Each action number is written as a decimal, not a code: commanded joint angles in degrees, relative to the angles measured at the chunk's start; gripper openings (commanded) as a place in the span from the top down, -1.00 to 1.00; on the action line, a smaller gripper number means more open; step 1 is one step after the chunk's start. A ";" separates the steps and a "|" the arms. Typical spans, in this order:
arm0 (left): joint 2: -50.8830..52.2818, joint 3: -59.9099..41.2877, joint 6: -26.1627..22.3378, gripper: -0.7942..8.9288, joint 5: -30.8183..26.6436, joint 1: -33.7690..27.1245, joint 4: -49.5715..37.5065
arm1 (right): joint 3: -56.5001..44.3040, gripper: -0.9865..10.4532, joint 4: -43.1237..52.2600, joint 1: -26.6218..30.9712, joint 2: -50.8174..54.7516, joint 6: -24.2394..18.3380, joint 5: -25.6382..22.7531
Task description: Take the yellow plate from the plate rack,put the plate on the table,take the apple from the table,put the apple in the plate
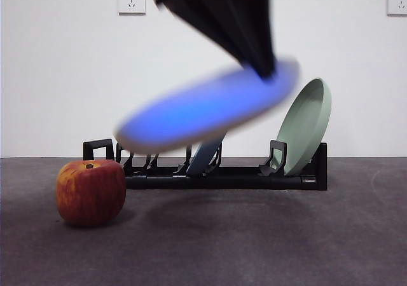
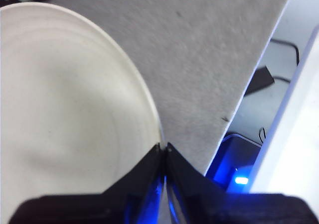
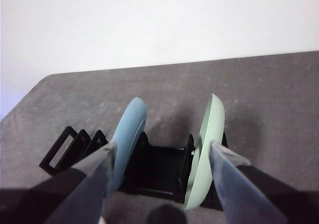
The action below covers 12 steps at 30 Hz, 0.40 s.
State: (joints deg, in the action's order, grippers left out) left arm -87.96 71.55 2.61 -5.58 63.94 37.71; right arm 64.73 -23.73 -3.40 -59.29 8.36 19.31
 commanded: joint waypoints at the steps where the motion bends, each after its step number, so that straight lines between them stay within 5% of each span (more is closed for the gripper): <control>1: -5.55 -0.39 0.42 0.85 -0.28 1.33 -3.72 | 0.17 0.28 -0.20 0.02 -0.07 0.66 -0.15; 12: -20.55 -0.39 0.37 0.85 -0.79 2.47 -7.43 | 0.17 0.28 -2.93 0.02 -0.07 0.72 -0.13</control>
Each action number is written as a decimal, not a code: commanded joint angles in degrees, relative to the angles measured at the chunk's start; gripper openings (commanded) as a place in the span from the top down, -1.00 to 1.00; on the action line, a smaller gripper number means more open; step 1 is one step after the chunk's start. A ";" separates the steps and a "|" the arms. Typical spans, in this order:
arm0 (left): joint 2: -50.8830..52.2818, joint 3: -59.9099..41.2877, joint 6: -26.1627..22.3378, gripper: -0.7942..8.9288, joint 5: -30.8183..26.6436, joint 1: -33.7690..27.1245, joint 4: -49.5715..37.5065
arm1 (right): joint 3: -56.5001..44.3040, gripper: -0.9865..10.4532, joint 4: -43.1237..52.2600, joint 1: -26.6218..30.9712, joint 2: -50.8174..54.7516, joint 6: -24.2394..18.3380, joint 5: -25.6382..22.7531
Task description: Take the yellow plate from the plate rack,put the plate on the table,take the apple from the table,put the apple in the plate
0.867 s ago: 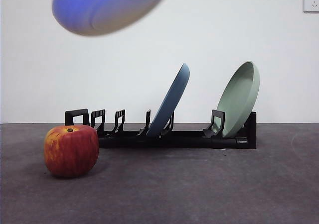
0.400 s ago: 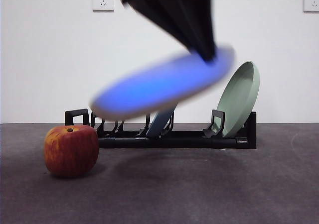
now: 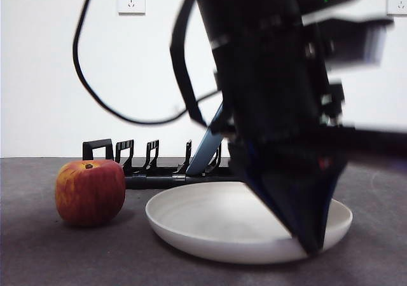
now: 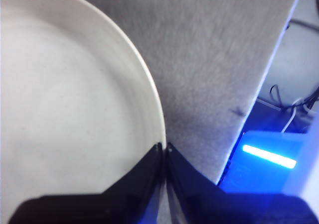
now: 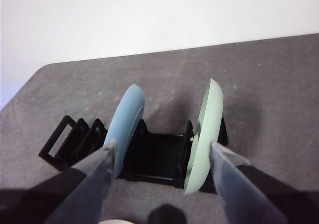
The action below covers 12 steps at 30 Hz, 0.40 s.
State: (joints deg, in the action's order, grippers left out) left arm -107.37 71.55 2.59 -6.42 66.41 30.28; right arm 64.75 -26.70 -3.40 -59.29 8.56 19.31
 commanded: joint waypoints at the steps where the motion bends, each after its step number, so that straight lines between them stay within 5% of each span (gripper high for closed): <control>1: -1.25 -0.39 0.42 0.85 0.22 -0.02 0.00 | 0.15 0.28 0.00 0.00 -0.07 0.52 -0.13; 6: -1.18 -0.37 0.42 0.81 0.52 -0.04 -0.24 | 0.15 0.28 -0.24 0.00 -0.07 0.52 -0.13; 12: -1.18 -0.26 0.46 0.25 0.50 -0.37 -0.17 | 0.15 0.28 -0.48 0.00 -0.07 0.57 0.13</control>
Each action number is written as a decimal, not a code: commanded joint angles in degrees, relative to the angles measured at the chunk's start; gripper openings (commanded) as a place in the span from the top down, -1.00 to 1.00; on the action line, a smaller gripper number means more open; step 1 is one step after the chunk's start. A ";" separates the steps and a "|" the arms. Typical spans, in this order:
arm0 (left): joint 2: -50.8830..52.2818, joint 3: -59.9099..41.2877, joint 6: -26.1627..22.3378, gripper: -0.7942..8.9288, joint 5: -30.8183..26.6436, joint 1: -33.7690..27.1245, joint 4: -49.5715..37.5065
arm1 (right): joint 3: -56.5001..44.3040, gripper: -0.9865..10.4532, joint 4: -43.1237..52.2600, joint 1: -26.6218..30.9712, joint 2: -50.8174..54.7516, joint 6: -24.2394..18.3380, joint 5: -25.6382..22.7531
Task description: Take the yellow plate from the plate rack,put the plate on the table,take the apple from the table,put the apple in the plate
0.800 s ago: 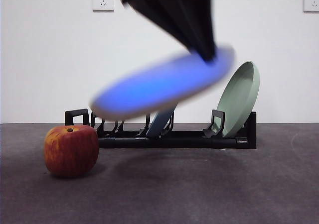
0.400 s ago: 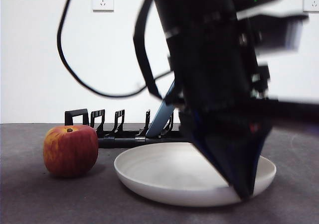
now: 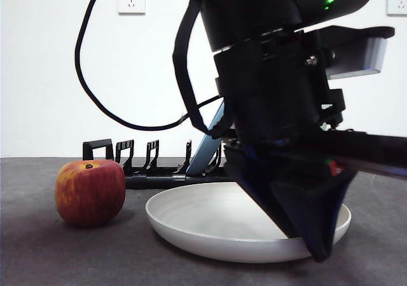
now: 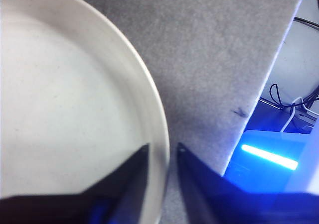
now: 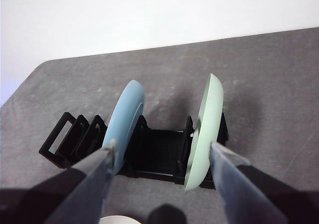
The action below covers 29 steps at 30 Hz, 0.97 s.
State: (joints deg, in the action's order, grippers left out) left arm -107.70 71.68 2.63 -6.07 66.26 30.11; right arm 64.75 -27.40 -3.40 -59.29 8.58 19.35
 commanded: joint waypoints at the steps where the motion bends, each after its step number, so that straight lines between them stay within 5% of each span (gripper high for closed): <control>1: -0.61 -0.37 0.44 0.25 0.15 -0.22 0.00 | 0.15 0.28 0.17 0.00 -0.07 0.55 0.09; 16: 24.76 0.81 0.33 0.25 -9.51 -2.95 0.57 | 0.15 0.28 -0.13 -2.47 -0.09 1.05 4.79; 26: 45.05 0.81 0.13 0.25 -18.80 -18.27 9.97 | 0.26 0.25 2.03 -14.08 -0.74 1.01 5.77; 29: 50.38 0.81 -0.57 0.25 -22.25 -24.30 14.40 | 0.85 0.06 3.34 -19.43 -2.27 1.03 5.25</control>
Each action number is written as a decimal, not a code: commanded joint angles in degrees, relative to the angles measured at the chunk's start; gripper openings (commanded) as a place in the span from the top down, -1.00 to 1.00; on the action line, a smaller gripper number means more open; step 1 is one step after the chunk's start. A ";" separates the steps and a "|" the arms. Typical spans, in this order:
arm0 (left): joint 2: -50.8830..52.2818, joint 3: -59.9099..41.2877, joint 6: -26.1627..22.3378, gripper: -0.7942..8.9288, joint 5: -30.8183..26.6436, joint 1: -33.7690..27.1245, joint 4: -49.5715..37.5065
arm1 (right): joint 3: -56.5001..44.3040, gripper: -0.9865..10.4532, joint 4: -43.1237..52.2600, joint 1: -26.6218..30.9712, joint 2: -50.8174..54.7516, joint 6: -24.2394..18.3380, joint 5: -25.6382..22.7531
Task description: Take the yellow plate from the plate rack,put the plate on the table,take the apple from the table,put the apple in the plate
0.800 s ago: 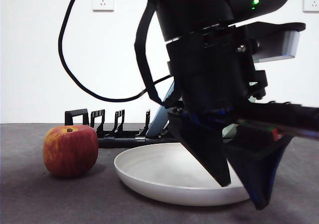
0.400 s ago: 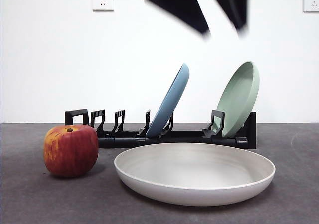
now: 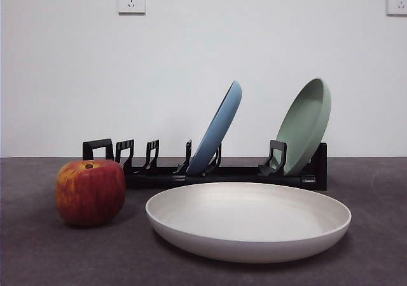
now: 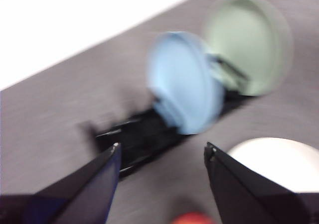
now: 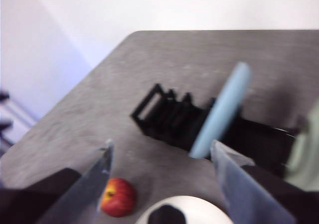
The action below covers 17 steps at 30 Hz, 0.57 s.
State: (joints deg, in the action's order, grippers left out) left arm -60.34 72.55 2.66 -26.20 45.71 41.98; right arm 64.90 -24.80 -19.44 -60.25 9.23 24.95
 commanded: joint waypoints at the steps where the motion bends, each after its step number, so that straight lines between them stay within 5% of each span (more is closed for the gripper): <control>1: 4.76 -0.07 -1.05 0.25 -3.10 -5.64 4.26 | 1.36 0.03 0.68 -5.33 -2.19 0.35 -1.53; 7: 13.66 -0.07 -1.20 0.25 -7.76 -12.79 11.85 | 7.50 -0.01 -0.61 -16.22 -10.03 -1.55 -6.58; 17: 24.20 -0.07 -0.11 0.26 -8.22 -13.68 15.87 | 22.40 0.00 -9.79 -30.14 -31.61 -9.53 -18.18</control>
State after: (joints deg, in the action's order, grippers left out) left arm -36.05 72.71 2.04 -34.24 32.25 57.56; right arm 86.65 -34.39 -48.71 -89.49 1.96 7.60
